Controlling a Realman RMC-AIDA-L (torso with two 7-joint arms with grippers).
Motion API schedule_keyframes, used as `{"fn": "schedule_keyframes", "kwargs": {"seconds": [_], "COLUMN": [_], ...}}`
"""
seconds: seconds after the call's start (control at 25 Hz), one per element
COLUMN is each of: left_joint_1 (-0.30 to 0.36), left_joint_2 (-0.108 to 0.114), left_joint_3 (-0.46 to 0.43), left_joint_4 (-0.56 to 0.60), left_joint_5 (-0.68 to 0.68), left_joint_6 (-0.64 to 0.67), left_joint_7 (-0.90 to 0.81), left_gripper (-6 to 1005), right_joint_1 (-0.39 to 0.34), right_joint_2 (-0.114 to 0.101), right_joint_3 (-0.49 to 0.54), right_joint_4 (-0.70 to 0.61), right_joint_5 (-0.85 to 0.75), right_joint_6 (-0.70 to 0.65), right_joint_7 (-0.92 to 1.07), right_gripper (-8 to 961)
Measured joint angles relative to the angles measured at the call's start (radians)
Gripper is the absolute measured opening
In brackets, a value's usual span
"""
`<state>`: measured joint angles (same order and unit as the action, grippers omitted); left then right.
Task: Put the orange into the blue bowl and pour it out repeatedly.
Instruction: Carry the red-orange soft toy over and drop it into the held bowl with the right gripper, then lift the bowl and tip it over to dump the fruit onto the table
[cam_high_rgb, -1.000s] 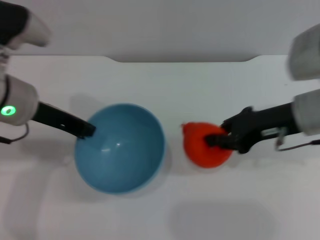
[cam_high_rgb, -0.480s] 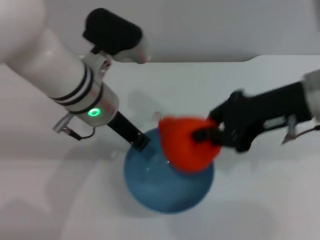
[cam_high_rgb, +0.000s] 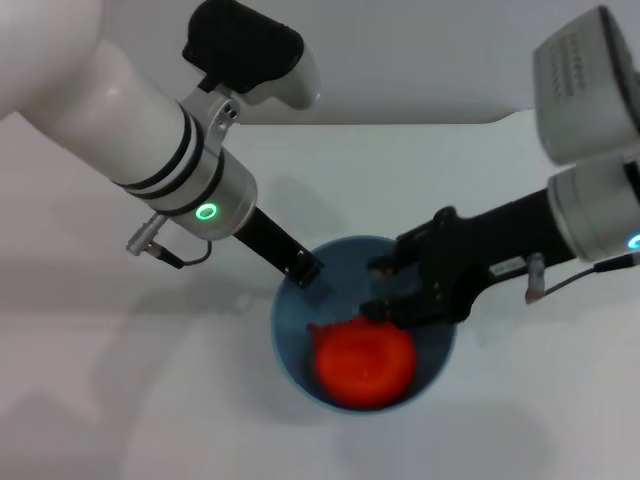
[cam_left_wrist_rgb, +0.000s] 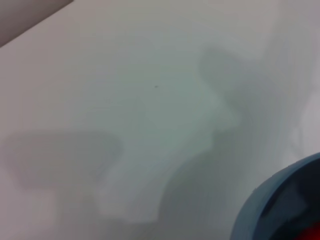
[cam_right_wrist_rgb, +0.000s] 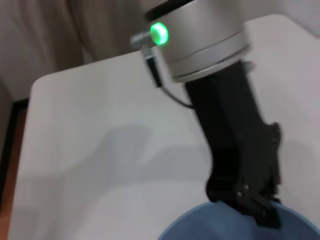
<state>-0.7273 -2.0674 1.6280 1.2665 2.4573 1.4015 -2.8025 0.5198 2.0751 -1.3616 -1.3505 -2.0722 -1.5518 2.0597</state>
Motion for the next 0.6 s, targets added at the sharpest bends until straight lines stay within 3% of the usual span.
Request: {"fn": "schedule_keyframes", "kwargs": {"seconds": [0.16, 0.24, 0.28, 0.36, 0.48, 0.6], "left_joint_1": [0.055, 0.145, 0.145, 0.210, 0.341, 0.494], "left_joint_2": [0.005, 0.006, 0.006, 0.006, 0.006, 0.006], "left_joint_3": [-0.008, -0.018, -0.018, -0.015, 0.020, 0.126], "left_joint_4": [0.051, 0.150, 0.150, 0.228, 0.349, 0.416], "left_joint_5": [0.056, 0.135, 0.135, 0.182, 0.246, 0.353], "left_joint_6": [-0.058, -0.139, -0.139, -0.210, -0.386, -0.688], "left_joint_7": [-0.003, -0.004, -0.004, -0.003, 0.006, 0.028], "left_gripper": [-3, -3, -3, -3, -3, -3], "right_joint_1": [-0.023, -0.035, -0.044, -0.058, -0.072, -0.075], "right_joint_2": [0.000, -0.001, -0.002, -0.002, -0.004, -0.006], "right_joint_3": [0.107, 0.181, 0.231, 0.302, 0.376, 0.430], "right_joint_4": [-0.011, -0.007, -0.004, 0.000, 0.018, 0.068], "right_joint_5": [-0.004, -0.010, -0.023, -0.066, -0.165, -0.219], "right_joint_6": [0.006, 0.006, 0.005, 0.000, -0.005, -0.009], "right_joint_7": [0.073, 0.124, 0.150, 0.194, 0.255, 0.268], "right_gripper": [408, 437, 447, 465, 484, 484]}}
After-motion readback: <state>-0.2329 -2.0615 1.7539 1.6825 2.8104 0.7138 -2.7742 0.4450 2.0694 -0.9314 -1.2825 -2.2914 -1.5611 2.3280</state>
